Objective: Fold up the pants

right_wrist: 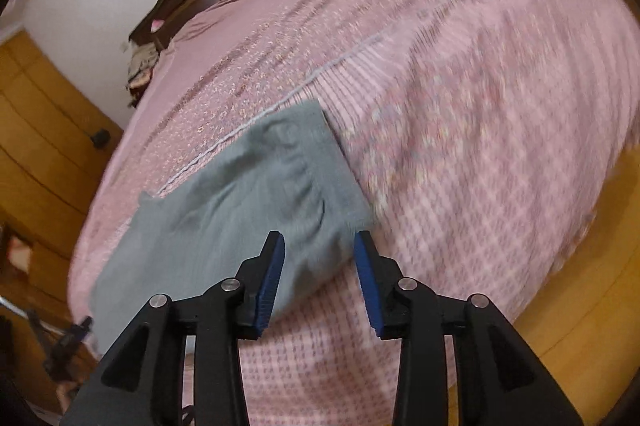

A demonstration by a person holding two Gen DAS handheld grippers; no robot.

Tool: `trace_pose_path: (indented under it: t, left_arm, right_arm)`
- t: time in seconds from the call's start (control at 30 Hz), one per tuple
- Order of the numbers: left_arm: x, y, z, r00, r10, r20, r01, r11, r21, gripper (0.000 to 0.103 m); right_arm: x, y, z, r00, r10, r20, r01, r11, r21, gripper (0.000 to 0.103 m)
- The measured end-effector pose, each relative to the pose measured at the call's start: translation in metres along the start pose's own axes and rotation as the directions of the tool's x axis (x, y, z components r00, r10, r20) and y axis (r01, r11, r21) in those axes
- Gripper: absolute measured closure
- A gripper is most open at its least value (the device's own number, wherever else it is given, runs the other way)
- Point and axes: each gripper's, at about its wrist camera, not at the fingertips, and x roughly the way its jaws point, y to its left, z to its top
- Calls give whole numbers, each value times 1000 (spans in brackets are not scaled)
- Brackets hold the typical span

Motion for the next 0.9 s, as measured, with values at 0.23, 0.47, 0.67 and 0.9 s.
trace_pose_path:
  t: [0.23, 0.47, 0.67, 0.9]
  left_arm:
    - [1, -13, -3, 1000, -9, -16, 10, 1000, 18, 46]
    - [6, -17, -6, 1000, -9, -28, 9, 1000, 29, 45]
    - [9, -15, -7, 1000, -13, -27, 14, 1000, 25, 43]
    - [8, -15, -8, 1000, -13, -22, 13, 1000, 23, 42]
  right_arm:
    - [22, -7, -11, 991, 112, -69, -106, 991, 83, 65]
    - [9, 22, 9, 988, 151, 12, -151, 989, 5, 65]
    - [11, 31, 17, 991, 137, 5, -137, 991, -12, 65]
    - [28, 33, 16, 998, 61, -25, -61, 998, -11, 65]
